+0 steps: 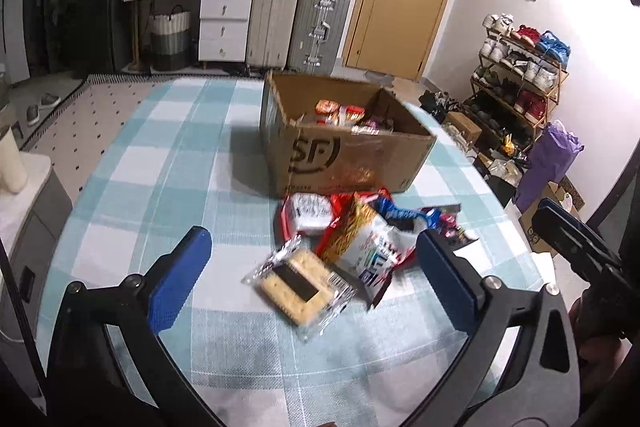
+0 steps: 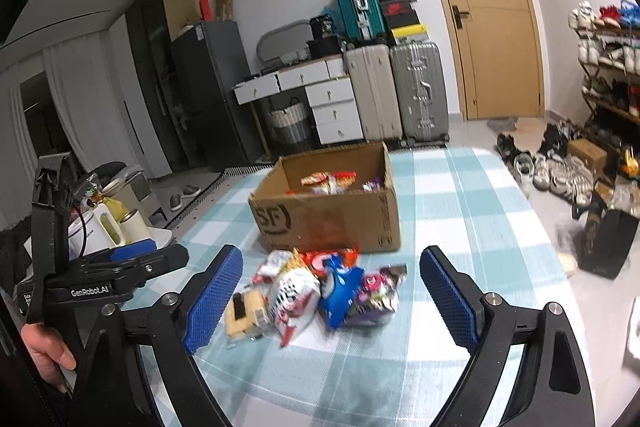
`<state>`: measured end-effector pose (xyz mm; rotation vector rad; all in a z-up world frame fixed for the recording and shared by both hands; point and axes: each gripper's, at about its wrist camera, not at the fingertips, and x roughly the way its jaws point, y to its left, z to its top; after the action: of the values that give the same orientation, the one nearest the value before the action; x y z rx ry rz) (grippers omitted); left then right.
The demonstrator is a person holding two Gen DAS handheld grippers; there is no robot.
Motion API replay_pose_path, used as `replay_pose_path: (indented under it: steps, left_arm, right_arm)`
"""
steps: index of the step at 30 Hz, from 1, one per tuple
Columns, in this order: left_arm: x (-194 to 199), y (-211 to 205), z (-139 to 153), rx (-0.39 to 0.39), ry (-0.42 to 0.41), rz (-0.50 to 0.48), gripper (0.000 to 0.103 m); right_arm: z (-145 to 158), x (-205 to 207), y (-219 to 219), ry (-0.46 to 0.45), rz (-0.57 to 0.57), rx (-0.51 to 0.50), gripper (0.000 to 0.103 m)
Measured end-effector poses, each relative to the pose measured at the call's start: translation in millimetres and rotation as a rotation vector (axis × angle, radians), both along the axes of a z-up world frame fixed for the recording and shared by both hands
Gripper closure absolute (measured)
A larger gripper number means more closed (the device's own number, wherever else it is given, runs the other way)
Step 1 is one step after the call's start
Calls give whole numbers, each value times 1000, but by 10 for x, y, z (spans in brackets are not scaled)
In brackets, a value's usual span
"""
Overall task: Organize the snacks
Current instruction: 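Move both tools back over the snack pile beside the box, then grasp the purple candy bag with the right gripper while the left gripper lowers onto the cracker pack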
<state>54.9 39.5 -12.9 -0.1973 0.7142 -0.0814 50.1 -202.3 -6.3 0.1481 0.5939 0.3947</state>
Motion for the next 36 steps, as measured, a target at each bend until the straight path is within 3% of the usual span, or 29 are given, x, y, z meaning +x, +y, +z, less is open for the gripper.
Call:
replay_pose_path:
  steps: [14,27,30,32,34,36]
  left_arm:
    - [266,76,-638,-19,119,-4,1]
    - [482,239,-921,-67,185,9,1]
    - [497,258,-963,-74,192,9,1]
    - [511,271,-985,-79,198,11,1]
    - [520,287,-1011,-86,208,14,1]
    - [526,303,-1038,-90,218,18,1]
  right_arm:
    - [-745,572,-111,187,-91,-71,11]
    - [-1065,1008,41,273,-51,-92,18]
    - [-1120,1080,78,288,-33,-76,25]
    - [-1153,1122,86,303,-18,-49,35]
    - [-1187,1165,79,325,11,-3,56]
    - [-1189,1155,72,325,21,12,62]
